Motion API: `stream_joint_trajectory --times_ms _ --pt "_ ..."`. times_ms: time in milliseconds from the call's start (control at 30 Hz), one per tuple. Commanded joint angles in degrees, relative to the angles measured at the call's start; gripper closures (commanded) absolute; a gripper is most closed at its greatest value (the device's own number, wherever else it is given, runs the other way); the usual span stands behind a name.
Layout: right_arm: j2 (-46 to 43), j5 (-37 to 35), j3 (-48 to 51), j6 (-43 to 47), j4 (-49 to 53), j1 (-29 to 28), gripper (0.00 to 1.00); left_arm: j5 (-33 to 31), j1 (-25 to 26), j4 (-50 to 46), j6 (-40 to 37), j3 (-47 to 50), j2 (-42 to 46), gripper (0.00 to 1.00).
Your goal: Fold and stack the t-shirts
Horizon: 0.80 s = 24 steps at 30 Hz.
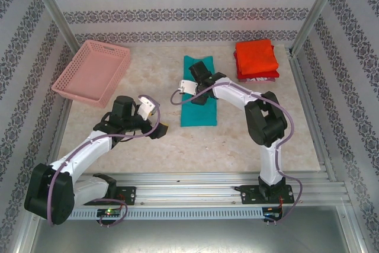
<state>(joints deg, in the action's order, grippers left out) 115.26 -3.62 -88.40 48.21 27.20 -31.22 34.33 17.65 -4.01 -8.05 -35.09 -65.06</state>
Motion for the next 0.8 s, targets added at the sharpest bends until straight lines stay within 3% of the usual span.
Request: stream_joint_trajectory --times_ms 0,200,300,467,767 --pt "-7.3 0.8 4.4 -6.5 -7.9 0.4 0.41 0.7 1.4 4.1 1.7 -0.2 0.0 0.0" --pt "-14.7 5.1 15.9 -17.9 -16.0 0.0 0.37 -0.7 3.2 4.5 1.3 -0.1 -0.8 0.0" --pt "-18.1 9.7 22.2 -11.2 -14.6 -1.5 0.36 -0.7 3.4 3.7 0.6 -0.1 -0.4 0.0" --pt "-20.9 9.4 25.7 -0.3 -3.9 -4.8 0.37 -1.9 3.4 -1.9 -2.2 0.2 2.2 0.0" --pt "-17.0 10.9 24.0 1.1 1.2 -8.5 0.44 -3.9 3.4 -1.4 0.3 4.5 8.4 0.0"
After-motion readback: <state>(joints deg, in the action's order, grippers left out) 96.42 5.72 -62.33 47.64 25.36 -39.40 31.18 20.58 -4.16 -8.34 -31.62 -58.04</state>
